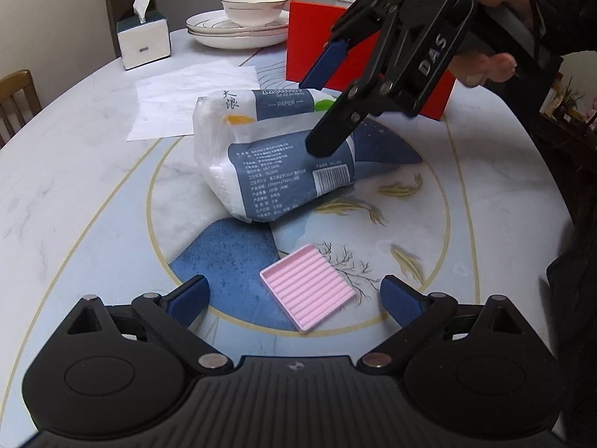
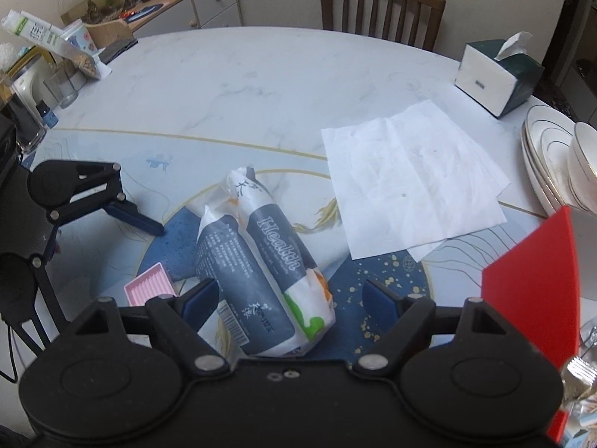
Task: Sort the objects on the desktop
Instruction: 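Grasp the pink soap dish with the left tool while the right tool grasps the grey tissue pack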
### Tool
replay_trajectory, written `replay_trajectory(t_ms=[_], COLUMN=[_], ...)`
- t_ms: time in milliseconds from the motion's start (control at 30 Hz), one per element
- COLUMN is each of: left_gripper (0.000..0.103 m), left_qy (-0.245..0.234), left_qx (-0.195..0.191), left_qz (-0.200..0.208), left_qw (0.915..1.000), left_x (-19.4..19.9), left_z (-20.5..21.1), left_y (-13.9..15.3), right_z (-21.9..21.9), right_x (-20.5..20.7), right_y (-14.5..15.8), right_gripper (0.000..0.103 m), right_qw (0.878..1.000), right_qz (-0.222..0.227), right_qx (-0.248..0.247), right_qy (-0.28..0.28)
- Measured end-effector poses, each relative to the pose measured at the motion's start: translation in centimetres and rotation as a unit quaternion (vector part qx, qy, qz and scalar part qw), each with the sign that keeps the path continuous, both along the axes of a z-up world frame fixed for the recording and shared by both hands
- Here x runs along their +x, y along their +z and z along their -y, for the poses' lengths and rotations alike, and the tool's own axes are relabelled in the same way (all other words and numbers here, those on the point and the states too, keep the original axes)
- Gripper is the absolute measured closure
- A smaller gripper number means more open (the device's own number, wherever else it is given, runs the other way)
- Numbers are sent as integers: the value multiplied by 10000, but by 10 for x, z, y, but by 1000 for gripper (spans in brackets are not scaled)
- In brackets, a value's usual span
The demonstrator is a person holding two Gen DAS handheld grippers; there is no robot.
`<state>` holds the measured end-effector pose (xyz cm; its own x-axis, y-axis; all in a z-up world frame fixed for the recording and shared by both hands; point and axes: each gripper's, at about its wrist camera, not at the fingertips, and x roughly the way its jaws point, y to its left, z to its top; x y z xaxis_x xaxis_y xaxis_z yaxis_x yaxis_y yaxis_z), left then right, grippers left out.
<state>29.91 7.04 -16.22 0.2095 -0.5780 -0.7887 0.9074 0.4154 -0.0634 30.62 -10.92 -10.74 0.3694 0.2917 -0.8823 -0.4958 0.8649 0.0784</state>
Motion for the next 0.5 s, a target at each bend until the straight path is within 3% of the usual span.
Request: replay_trajectory(t_ms=[200,500], left_gripper=[13,47], left_qy=[-102,-197], left_qx=[98,104], left_qz=[287,353], left_qw=[9995,9991], left_x=[-6,-14], left_z=[2,3], left_y=[0,6], right_z=[-2,-9], right_x=[8,8], right_y=[-12,-18], right_gripper=[20,21], right_qw=[9999,9998], right_qz=[-109,-183], right_qx=[-18,56], right_qy=[-87,-52])
